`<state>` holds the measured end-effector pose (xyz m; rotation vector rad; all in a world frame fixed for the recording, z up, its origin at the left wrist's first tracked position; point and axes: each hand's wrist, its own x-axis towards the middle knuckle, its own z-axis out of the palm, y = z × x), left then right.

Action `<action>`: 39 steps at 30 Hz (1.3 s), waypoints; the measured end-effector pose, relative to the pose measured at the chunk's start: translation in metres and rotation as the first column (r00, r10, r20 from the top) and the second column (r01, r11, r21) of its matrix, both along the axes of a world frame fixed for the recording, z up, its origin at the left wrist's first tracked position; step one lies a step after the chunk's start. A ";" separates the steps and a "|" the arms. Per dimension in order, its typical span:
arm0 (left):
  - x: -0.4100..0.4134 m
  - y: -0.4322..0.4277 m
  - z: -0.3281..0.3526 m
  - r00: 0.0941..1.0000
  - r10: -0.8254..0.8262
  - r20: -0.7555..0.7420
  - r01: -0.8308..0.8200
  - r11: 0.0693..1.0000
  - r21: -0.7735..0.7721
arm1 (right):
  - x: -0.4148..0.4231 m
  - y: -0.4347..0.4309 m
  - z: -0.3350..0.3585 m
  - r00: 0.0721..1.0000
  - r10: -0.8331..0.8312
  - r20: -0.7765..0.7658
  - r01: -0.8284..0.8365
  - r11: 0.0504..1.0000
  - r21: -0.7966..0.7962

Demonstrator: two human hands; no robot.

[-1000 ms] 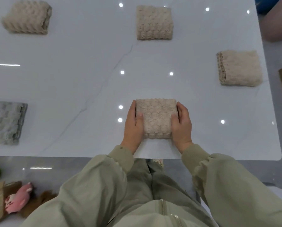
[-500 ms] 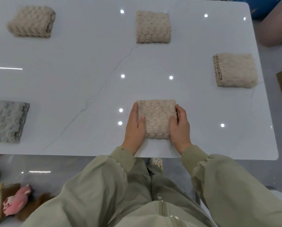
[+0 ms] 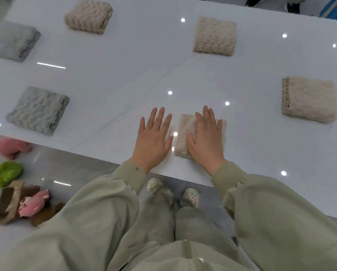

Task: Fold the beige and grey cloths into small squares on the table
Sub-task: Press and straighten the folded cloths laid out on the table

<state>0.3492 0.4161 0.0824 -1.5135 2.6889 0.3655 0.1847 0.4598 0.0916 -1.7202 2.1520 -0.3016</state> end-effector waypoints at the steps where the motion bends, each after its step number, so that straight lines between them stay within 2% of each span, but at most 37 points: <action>1: 0.010 -0.001 0.002 1.000 0.015 0.016 -0.015 1.000 -0.007 | 0.008 -0.004 0.002 1.000 0.016 0.004 -0.016 1.000 0.002; 5: 0.058 -0.013 0.010 0.994 0.079 0.068 -0.077 0.996 -0.032 | 0.048 -0.022 0.005 0.993 0.095 0.067 -0.093 0.995 -0.035; 10: 0.127 -0.049 0.015 0.993 0.111 0.047 -0.106 0.990 -0.096 | 0.109 -0.058 0.003 0.988 0.151 -0.024 -0.152 0.988 -0.028; 14: 0.198 -0.096 0.009 0.992 0.121 0.028 -0.117 0.987 -0.108 | 0.181 -0.095 -0.008 0.988 0.152 -0.008 -0.153 0.988 -0.025; 20: 0.306 -0.172 0.005 0.995 0.091 -0.042 -0.090 0.996 0.015 | 0.300 -0.146 -0.020 0.990 -0.045 0.133 0.045 0.999 -0.001; 26: 0.382 -0.218 -0.005 0.974 0.153 -0.167 -0.122 0.976 0.183 | 0.375 -0.171 -0.021 0.923 -0.241 0.301 0.228 0.971 0.077; 28: 0.397 -0.226 -0.012 0.943 0.224 -0.245 -0.156 0.951 0.269 | 0.388 -0.177 -0.021 0.874 -0.322 0.364 0.308 0.946 0.097; 32: 0.419 -0.228 -0.019 0.825 0.414 -0.385 -0.233 0.869 0.436 | 0.407 -0.182 -0.022 0.688 -0.488 0.537 0.467 0.864 0.188; 36: 0.427 -0.218 -0.021 0.689 0.535 -0.489 -0.216 0.795 0.566 | 0.423 -0.183 -0.022 0.591 -0.501 0.632 0.501 0.842 0.199; 39: 0.419 -0.214 -0.021 0.607 0.594 -0.527 -0.186 0.752 0.633 | 0.433 -0.184 -0.023 0.554 -0.481 0.680 0.505 0.843 0.185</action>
